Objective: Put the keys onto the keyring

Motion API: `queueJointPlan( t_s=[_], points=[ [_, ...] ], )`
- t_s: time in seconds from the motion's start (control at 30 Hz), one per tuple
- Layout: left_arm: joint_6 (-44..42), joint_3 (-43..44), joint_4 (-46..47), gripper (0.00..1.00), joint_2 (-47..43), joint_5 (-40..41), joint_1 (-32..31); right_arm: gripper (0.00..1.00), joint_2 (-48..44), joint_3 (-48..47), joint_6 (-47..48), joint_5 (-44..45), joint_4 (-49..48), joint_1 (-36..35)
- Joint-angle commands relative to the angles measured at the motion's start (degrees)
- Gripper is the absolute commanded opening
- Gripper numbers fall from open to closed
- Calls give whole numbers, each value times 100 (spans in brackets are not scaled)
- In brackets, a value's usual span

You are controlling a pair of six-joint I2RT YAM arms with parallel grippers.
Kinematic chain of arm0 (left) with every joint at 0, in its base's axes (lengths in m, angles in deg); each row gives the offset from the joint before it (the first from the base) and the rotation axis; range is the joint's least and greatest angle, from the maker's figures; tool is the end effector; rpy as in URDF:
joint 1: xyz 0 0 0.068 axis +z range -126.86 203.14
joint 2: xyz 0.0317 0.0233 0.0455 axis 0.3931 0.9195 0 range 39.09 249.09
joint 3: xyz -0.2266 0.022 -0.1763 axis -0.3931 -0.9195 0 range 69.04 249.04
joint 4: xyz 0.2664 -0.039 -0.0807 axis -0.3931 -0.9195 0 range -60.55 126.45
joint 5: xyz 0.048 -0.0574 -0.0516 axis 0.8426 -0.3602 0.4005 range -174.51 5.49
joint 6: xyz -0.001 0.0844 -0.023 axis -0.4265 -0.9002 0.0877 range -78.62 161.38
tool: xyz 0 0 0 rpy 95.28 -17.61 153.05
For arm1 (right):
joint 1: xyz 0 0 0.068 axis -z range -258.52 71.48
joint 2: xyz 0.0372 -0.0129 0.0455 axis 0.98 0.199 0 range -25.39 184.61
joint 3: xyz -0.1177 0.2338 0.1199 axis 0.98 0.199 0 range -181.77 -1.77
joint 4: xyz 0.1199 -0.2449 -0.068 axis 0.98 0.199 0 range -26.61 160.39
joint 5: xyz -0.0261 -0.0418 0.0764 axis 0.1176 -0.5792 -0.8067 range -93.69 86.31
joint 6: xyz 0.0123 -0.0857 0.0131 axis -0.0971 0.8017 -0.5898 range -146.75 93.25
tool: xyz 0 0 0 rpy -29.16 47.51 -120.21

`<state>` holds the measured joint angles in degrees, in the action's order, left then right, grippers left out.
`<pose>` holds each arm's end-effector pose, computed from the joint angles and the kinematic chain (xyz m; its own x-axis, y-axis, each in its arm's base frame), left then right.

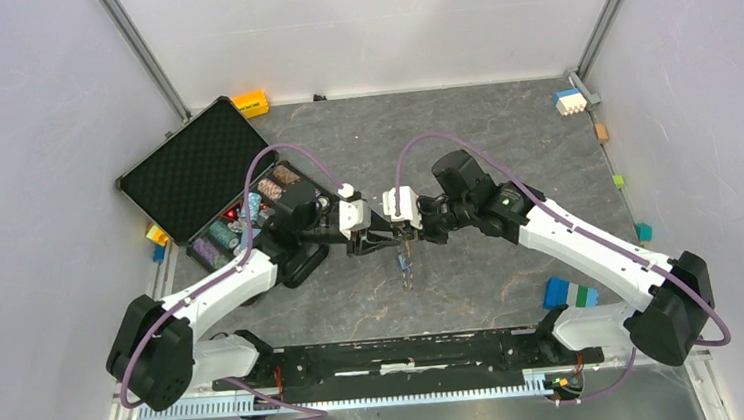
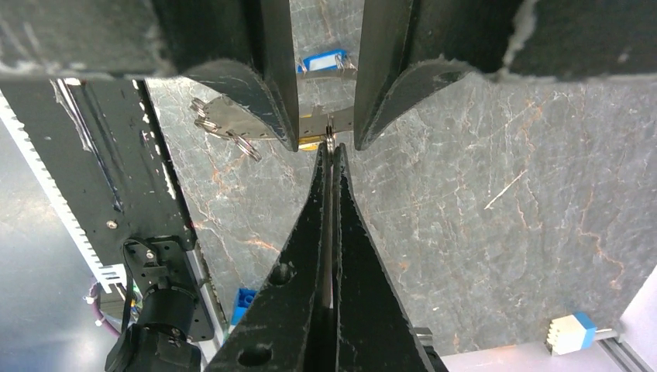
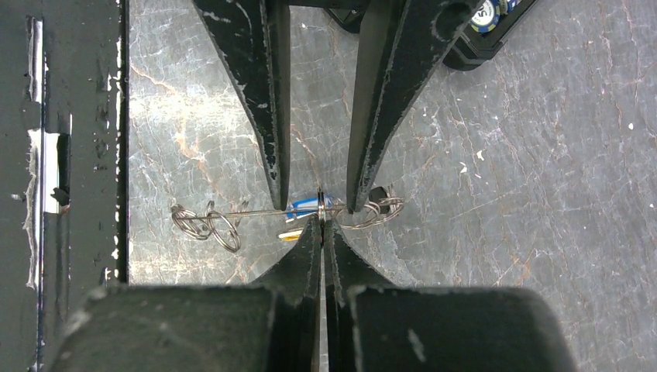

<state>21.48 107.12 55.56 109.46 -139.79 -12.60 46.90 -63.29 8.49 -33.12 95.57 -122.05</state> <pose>0.2045 -0.2258 0.2587 0.1605 0.1234 -0.9793 0.9866 -0.0503 0.1554 0.1993 0.2418 0.2925 0.0931 -0.6047 -0.7910 -0.9879 0.0427 -0.1490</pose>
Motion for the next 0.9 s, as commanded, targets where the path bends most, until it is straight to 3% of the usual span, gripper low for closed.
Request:
queueJointPlan(
  t_s=[0.0,0.5,0.87],
  points=[
    [427,48,591,37,45,53,-20,0,5,-291,-51,6,-143,-50],
    [433,-21,537,24,119,-42,-29,0,-21,-265,-71,33,-194,-51],
    [418,-72,514,23,135,-97,-40,0,4,-248,-114,7,-239,-51]
  ],
)
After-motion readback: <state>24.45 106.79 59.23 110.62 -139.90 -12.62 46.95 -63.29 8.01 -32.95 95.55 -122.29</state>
